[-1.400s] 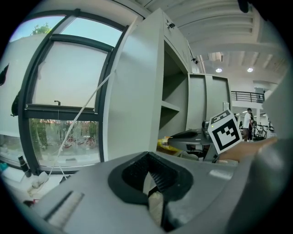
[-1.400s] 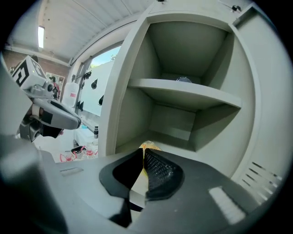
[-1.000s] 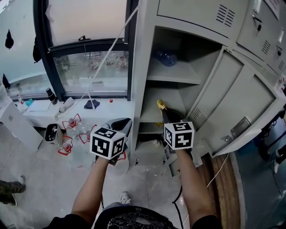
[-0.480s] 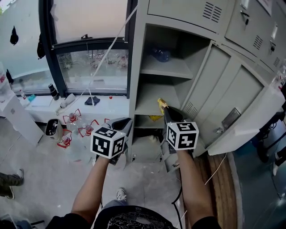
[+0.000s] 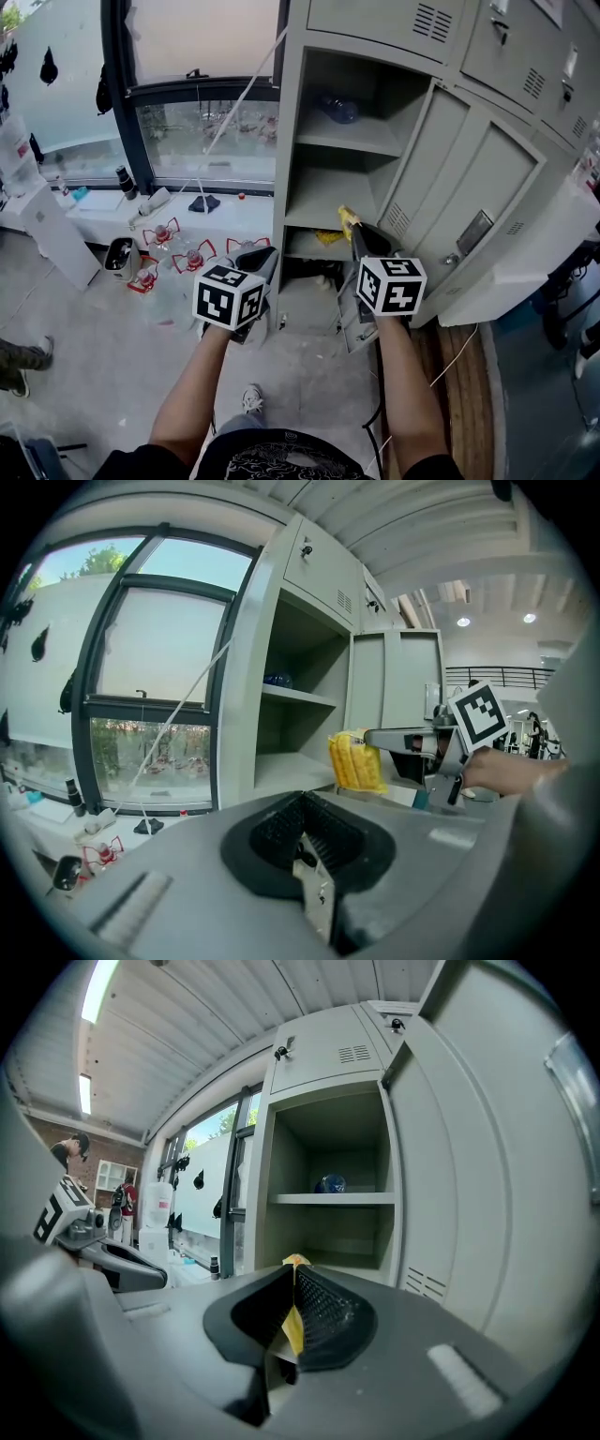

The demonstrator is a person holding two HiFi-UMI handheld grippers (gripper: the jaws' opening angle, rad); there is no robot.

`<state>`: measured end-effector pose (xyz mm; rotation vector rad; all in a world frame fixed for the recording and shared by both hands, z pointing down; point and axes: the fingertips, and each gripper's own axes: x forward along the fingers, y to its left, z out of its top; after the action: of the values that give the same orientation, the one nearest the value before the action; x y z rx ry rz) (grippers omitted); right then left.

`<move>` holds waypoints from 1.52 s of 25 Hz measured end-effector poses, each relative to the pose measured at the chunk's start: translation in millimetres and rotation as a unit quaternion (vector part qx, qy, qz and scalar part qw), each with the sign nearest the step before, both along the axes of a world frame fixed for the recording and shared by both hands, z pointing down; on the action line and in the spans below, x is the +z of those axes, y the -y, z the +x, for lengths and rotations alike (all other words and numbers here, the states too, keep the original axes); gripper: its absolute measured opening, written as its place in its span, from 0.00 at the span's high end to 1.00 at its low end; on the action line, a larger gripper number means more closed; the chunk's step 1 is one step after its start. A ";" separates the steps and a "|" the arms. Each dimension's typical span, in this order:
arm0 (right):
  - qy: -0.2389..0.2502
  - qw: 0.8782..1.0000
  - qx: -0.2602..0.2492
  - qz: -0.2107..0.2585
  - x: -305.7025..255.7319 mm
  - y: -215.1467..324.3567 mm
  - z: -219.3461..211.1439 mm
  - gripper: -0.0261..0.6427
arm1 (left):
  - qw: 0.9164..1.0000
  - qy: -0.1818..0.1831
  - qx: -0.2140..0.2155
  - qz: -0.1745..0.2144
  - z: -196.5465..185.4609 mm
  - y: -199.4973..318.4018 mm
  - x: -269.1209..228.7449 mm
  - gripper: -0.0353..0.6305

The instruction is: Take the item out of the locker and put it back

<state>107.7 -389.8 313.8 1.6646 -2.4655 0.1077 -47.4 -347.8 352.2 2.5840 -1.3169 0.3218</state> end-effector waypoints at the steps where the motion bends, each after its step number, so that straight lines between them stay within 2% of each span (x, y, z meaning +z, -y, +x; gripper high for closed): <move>1: 0.002 1.000 -0.001 0.000 0.1 -3.2 1.0 0.91 | 1.000 0.000 -0.003 0.000 0.0 -3.0 0.4 0.94; 19: 0.002 1.000 -0.013 -0.009 18.1 -36.0 14.4 0.91 | 1.000 -0.008 -0.013 -0.010 16.9 -31.5 12.1 0.94; 29: -0.019 1.000 -0.016 -0.016 43.3 -34.2 10.8 0.91 | 1.000 0.004 -0.010 -0.018 16.7 -32.5 22.1 0.94; 38: -0.063 0.998 -0.028 -0.010 73.8 -17.3 -0.1 0.91 | 0.999 0.036 -0.008 -0.015 15.7 -26.4 30.0 0.94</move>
<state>107.5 -372.5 387.6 1.5441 -2.4076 0.0192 -31.8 -321.4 382.2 2.5584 -1.3444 0.4334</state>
